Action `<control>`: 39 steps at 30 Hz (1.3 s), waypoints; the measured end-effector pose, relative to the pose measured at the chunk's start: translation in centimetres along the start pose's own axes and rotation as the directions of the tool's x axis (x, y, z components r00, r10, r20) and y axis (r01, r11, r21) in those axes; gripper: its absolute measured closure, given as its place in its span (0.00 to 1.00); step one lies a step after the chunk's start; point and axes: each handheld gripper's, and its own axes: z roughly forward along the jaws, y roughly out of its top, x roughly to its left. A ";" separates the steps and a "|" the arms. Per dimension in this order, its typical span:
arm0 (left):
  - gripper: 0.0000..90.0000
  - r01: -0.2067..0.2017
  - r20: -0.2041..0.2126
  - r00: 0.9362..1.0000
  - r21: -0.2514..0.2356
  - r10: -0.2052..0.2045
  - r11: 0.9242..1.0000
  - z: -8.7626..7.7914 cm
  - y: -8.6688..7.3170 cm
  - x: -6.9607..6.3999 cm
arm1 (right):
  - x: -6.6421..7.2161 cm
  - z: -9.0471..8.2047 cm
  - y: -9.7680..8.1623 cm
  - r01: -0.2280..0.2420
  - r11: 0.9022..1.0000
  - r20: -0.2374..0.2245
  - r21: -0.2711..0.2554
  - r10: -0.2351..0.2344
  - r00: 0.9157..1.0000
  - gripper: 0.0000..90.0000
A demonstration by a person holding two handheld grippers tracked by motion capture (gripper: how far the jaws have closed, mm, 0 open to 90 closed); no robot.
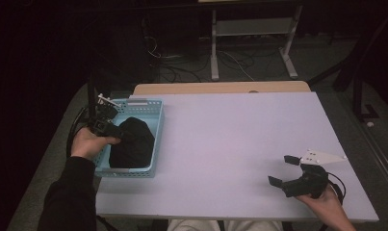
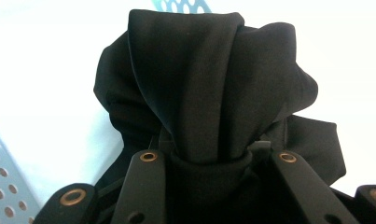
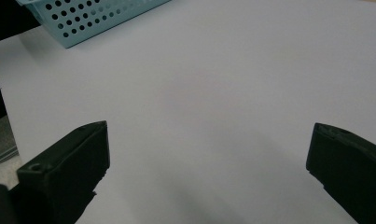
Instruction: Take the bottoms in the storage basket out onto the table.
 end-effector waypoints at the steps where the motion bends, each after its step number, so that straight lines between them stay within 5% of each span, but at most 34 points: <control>1: 0.77 0.000 0.000 1.000 0.000 0.000 1.000 0.0 0.0 0.0 | 0.0 0.0 0.0 0.000 1.000 0.000 0.000 0.000 1.000 0.00; 16: 0.77 0.013 -0.005 1.000 -0.088 -0.014 0.996 -4.5 1.7 -0.4 | 0.0 0.0 0.0 -0.001 1.000 0.000 0.001 0.001 1.000 0.00; 39: 0.77 -0.017 -0.007 1.000 -0.183 0.016 0.983 -8.3 4.4 -2.2 | 0.0 0.0 0.0 -0.003 1.000 0.003 -0.001 0.003 1.000 0.00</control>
